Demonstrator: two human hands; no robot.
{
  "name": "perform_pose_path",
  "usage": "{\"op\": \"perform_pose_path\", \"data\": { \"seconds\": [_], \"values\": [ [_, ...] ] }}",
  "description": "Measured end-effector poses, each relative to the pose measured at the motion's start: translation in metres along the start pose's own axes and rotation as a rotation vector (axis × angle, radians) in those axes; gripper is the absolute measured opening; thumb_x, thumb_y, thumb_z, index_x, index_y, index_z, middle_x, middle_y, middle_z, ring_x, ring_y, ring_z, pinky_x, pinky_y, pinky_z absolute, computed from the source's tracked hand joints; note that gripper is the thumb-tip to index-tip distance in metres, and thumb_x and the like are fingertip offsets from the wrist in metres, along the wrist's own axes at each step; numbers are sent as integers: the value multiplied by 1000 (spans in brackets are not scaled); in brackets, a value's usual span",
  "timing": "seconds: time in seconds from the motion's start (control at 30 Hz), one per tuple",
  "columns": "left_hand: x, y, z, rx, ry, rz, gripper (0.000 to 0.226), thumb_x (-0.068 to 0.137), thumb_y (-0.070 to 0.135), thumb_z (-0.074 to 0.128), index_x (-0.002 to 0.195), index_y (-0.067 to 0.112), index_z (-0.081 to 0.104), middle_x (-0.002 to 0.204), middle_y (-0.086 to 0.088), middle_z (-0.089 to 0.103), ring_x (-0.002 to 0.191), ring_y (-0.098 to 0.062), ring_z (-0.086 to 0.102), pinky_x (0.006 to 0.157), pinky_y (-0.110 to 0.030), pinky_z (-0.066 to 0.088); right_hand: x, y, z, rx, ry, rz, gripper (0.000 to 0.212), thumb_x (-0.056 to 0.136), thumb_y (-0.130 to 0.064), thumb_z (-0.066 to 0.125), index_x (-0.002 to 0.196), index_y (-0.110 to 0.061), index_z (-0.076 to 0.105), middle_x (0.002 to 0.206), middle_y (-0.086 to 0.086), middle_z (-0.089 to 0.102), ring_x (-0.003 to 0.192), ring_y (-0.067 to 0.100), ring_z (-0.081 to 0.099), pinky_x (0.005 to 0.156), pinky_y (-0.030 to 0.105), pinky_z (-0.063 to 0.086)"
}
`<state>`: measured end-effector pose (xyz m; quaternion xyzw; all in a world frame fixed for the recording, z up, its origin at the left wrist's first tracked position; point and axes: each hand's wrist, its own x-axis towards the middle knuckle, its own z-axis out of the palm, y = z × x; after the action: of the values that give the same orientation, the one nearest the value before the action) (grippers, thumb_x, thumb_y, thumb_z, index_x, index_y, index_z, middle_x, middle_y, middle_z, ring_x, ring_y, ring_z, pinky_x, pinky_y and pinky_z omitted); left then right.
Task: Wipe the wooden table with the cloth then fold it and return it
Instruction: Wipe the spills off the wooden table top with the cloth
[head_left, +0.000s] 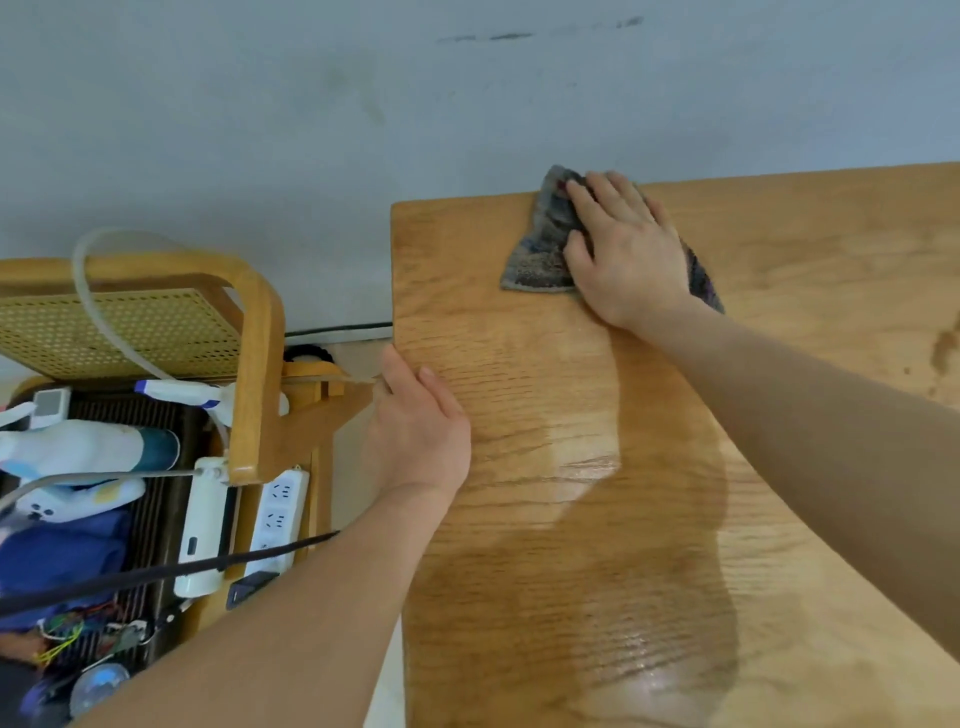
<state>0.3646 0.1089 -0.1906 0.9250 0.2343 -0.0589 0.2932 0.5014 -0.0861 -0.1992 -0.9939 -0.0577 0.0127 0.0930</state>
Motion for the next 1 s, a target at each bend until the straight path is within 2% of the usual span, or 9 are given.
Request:
{"op": "perform_pose_path", "data": {
  "seconds": [0.07, 0.13, 0.2, 0.4, 0.57, 0.63, 0.7, 0.83, 1.0],
  "values": [
    [1, -2, 1, 26, 15, -1, 46, 102, 32, 23, 144, 13, 23, 127, -12, 53, 92, -27, 59, 57, -25, 30, -9, -2, -1, -4, 13, 118, 59, 97, -41, 24, 153, -23, 26, 161, 0, 23, 149, 20, 14, 120, 45, 11],
    [0, -2, 1, 40, 18, -5, 46, 102, 32, 23, 144, 12, 24, 124, -13, 55, 81, -23, 57, 48, -20, 22, -32, -26, 2, 2, -4, 123, 58, 98, -42, 24, 153, -24, 26, 161, 0, 21, 149, 23, 15, 119, 49, 13],
    [-1, -2, 0, 25, 32, 11, 44, 102, 30, 24, 143, 12, 26, 119, -13, 57, 76, -21, 54, 50, -22, 26, -71, -57, 7, 13, -52, -14, 56, 98, -44, 26, 151, -28, 29, 161, 0, 22, 148, 25, 17, 118, 51, 15],
    [-7, -4, -3, 17, 36, 37, 46, 102, 29, 24, 144, 10, 27, 126, -18, 56, 106, -38, 57, 72, -35, 37, -211, -63, 8, 10, -175, -289, 51, 100, -41, 35, 149, -31, 35, 160, -2, 26, 149, 24, 18, 117, 51, 20],
    [-2, -5, 1, 68, 60, 38, 45, 102, 31, 22, 141, 8, 29, 111, -17, 62, 94, -37, 60, 65, -35, 32, -236, -11, -2, -30, -286, -732, 51, 99, -39, 41, 149, -27, 38, 159, -1, 28, 148, 22, 20, 119, 47, 18],
    [0, -9, 5, 87, 89, 66, 45, 101, 32, 21, 138, 8, 32, 107, -16, 62, 92, -36, 60, 64, -37, 36, -213, 4, -5, -51, -310, -775, 52, 98, -39, 39, 149, -28, 37, 159, -3, 27, 148, 19, 19, 119, 44, 17],
    [-1, -10, 7, 158, 135, 88, 47, 100, 33, 21, 136, 7, 34, 115, -16, 59, 102, -35, 58, 74, -44, 45, -175, 12, -8, -46, -252, -608, 54, 98, -41, 33, 151, -29, 33, 160, -4, 25, 149, 17, 17, 118, 45, 18],
    [-14, -8, 9, 333, 179, 171, 52, 99, 31, 26, 145, 7, 27, 140, -16, 44, 126, -32, 44, 96, -51, 37, -93, 0, -10, -20, -115, -82, 57, 99, -42, 25, 153, -28, 24, 163, -3, 16, 150, 17, 10, 120, 45, 12],
    [-61, -8, 21, 394, 83, 158, 61, 98, 41, 23, 152, 15, 10, 159, -15, 8, 143, -37, 16, 109, -52, 26, -71, -14, -3, 3, -82, 1, 58, 98, -41, 22, 153, -24, 25, 162, 0, 17, 149, 21, 11, 120, 46, 10]
  ]
}}
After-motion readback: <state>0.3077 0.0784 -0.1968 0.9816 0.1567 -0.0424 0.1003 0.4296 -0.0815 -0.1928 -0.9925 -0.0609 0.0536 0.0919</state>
